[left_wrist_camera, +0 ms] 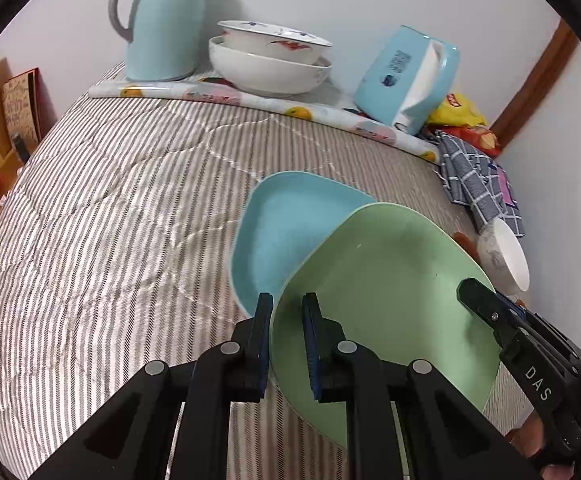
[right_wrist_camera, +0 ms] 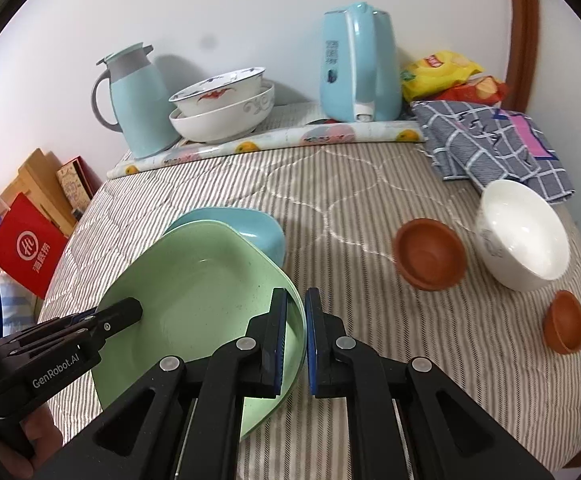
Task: Organize plates and bowls
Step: 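Carry the green plate over and lower it onto the blue plate, then open both grippers and pull them back from the plate stack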
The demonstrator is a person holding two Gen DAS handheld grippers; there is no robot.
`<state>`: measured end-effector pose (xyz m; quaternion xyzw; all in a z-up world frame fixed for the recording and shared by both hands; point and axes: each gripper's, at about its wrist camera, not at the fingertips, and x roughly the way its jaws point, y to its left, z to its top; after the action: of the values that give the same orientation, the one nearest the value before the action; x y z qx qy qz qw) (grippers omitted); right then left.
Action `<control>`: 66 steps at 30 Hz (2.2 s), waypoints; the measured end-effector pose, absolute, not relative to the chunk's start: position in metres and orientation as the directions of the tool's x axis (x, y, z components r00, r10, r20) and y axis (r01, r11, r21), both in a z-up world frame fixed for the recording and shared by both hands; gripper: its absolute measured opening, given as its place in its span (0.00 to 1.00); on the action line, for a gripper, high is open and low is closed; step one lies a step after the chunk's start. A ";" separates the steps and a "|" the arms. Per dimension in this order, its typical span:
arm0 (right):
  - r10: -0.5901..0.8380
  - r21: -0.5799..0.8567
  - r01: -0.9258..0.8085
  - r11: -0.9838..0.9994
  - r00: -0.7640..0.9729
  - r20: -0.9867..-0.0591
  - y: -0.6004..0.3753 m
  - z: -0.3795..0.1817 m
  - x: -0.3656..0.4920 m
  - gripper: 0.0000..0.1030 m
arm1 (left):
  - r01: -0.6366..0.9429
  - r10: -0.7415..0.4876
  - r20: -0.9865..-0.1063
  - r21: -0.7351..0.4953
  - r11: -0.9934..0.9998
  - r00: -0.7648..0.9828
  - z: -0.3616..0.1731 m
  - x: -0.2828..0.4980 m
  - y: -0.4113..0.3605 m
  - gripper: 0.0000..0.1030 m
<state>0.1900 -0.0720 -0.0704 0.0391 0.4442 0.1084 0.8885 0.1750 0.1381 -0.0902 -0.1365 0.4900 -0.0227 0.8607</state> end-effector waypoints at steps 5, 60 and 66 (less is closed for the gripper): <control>0.243 0.165 -0.187 0.968 0.560 -0.792 -0.060 -0.078 0.205 0.09 | -0.125 -0.155 -0.846 -0.251 0.960 0.510 -0.097 0.183 0.147 0.14; 0.311 0.202 -0.252 0.946 0.545 -0.779 -0.053 -0.096 0.263 0.44 | -0.112 -0.119 -0.853 -0.203 0.973 0.508 -0.110 0.206 0.143 0.29; 0.312 0.210 -0.244 0.947 0.533 -0.786 -0.067 -0.095 0.240 0.43 | -0.110 -0.135 -0.838 -0.226 0.968 0.529 -0.103 0.198 0.143 0.33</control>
<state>0.2397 -0.0668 -0.0952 0.0373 0.4562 0.1591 0.8748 0.1981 0.1433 -0.1028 -0.1264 0.4850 -0.0072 0.8653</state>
